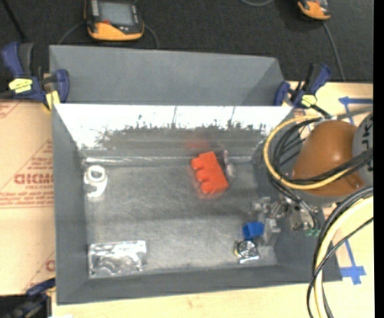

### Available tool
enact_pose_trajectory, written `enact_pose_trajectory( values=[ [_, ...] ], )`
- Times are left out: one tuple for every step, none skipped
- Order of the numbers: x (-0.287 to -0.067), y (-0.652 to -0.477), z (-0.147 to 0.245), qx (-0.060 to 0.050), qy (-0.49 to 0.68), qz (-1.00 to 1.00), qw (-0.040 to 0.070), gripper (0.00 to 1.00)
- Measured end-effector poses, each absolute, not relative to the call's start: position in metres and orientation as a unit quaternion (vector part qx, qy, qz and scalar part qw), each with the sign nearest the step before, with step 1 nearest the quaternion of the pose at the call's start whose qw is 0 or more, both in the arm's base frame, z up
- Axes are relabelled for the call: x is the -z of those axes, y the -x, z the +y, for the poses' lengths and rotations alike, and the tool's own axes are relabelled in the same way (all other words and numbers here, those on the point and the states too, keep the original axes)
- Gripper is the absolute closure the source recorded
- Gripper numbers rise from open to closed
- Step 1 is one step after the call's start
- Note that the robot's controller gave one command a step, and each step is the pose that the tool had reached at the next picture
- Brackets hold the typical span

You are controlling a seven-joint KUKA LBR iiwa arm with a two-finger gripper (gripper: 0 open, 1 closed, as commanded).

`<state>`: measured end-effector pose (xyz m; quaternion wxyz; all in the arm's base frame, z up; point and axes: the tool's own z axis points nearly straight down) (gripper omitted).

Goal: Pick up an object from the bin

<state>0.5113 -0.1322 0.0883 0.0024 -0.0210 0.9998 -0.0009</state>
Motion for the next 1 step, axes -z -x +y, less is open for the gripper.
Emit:
enact_pose_trajectory(
  values=[
    [-0.2323, -0.5310, -0.1376, 0.002, 0.001, 1.000, 0.006, 1.00]
  ],
)
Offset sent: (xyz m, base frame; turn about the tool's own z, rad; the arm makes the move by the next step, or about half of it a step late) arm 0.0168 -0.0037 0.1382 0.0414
